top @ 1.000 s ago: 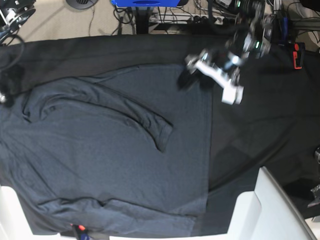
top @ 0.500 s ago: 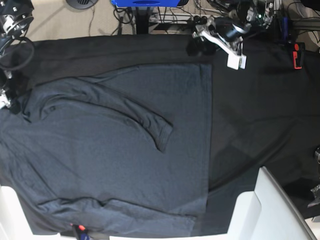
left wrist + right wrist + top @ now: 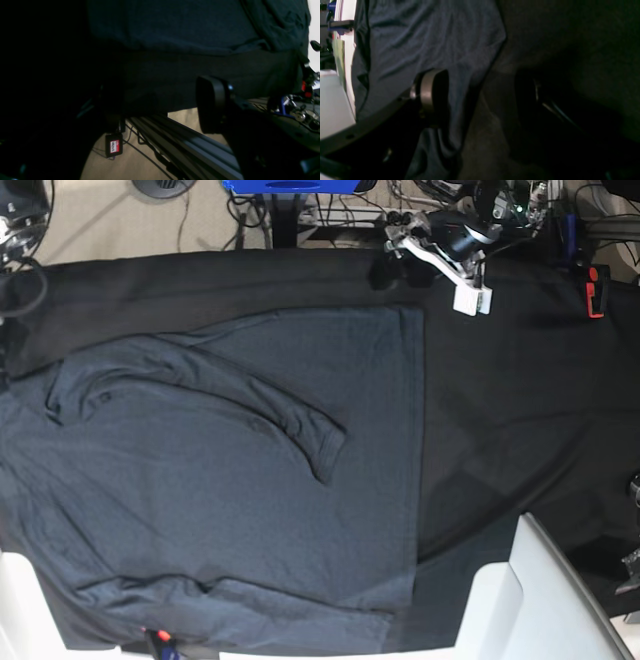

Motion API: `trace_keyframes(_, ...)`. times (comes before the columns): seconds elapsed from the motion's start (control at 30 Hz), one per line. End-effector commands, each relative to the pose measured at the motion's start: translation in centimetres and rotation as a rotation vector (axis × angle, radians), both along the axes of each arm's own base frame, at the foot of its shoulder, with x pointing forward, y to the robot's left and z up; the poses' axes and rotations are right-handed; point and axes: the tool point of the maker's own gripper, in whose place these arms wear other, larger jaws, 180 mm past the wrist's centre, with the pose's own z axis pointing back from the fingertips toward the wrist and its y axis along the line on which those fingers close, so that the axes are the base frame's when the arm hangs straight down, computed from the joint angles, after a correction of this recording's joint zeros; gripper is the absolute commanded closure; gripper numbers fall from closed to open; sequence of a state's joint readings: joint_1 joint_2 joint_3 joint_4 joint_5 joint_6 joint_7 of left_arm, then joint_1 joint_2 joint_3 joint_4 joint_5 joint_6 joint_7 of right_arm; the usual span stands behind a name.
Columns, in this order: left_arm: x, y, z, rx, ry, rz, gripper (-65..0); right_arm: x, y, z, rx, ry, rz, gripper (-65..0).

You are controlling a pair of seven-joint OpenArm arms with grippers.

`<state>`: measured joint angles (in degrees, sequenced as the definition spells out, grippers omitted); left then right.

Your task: Fold the T-shirt properly

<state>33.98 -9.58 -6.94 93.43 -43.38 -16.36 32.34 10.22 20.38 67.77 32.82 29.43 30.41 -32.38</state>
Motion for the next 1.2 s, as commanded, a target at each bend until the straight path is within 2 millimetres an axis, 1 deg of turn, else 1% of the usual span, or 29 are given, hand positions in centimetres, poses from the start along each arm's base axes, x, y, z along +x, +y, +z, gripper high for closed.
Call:
trace_keyframes(0.0, 0.4, 0.1, 0.7, -0.008, -0.03, 0.006, -44.3, 0.9, -0.8, 0.9, -0.015, -0.014, 0.003, -38.9)
trace_keyframes(0.1, 0.4, 0.1, 0.7, -0.008, -0.029, 0.006, -44.3, 1.8, -1.5, 1.7, -0.036, -0.036, -0.004, -38.7)
trace_keyframes(0.17, 0.4, 0.1, 0.7, -0.009, -0.031, 0.003, -44.3, 2.7, -1.2, 2.1, -0.047, -0.041, 0.019, -38.6)
trace_keyframes(0.23, 0.3, -0.3, 0.9, -0.024, -0.047, -0.024, -44.1, 3.0, -1.1, 2.2, -0.052, -0.039, 0.034, -38.6)
trace_keyframes(0.33, 0.1, -1.3, 1.4, -0.055, -0.077, -0.078, -44.1, 3.1, -1.1, 2.2, -0.053, -0.041, 0.034, -38.4)
trace_keyframes(0.47, -0.6, -1.1, 0.7, -0.056, -0.051, -0.074, -44.1, 3.2, -1.0, 2.2, -0.054, -0.042, 0.036, -38.4)
trace_keyframes(0.53, -0.7, -1.1, 0.6, -0.056, -0.049, -0.073, -44.1, 3.7, -1.0, 2.5, -0.052, -0.053, 0.036, -38.4)
trace_keyframes(0.63, -0.7, -1.0, 0.7, -0.056, -0.049, -0.072, -44.1, 3.9, -1.0, 2.6, -0.052, -0.057, 0.036, -38.4)
trace_keyframes(0.77, -0.7, 0.8, 0.7, -0.033, -0.052, -0.01, -44.1, 4.1, -1.0, 2.7, -0.053, -0.061, 0.037, -38.4)
trace_keyframes(0.87, -0.2, 3.1, 0.9, -0.004, -0.068, 0.079, -44.1, 4.1, -1.0, 2.7, -0.053, -0.061, 0.037, -38.0)
trace_keyframes(0.93, -0.2, 4.4, 1.0, 0.014, -0.072, 0.118, -44.1, 4.1, -0.8, 2.6, -0.05, -0.061, 0.037, -33.5)
trace_keyframes(1.03, -0.1, 5.2, 1.1, 0.027, -0.076, 0.133, -44.9, 4.0, -0.5, 2.3, -0.036, -0.052, 0.035, -19.2)
trace_keyframes(1.07, -0.1, 5.3, 1.1, 0.028, -0.076, 0.134, -45.1, 3.9, -0.3, 2.0, -0.025, -0.047, 0.034, -15.9)
trace_keyframes(1.1, -0.1, 5.3, 1.1, 0.028, -0.076, 0.134, -45.1, 3.8, -0.2, 1.8, -0.017, -0.042, 0.034, -14.3)
trace_keyframes(1.13, -0.1, 5.2, 1.1, 0.027, -0.076, 0.133, -45.1, 3.6, 0.1, 1.4, -0.002, -0.035, 0.034, -14.4)
trace_keyframes(1.17, -0.1, 5.0, 1.1, 0.024, -0.075, 0.129, -45.1, 3.5, 0.6, 0.9, 0.018, -0.029, 0.036, -16.1)
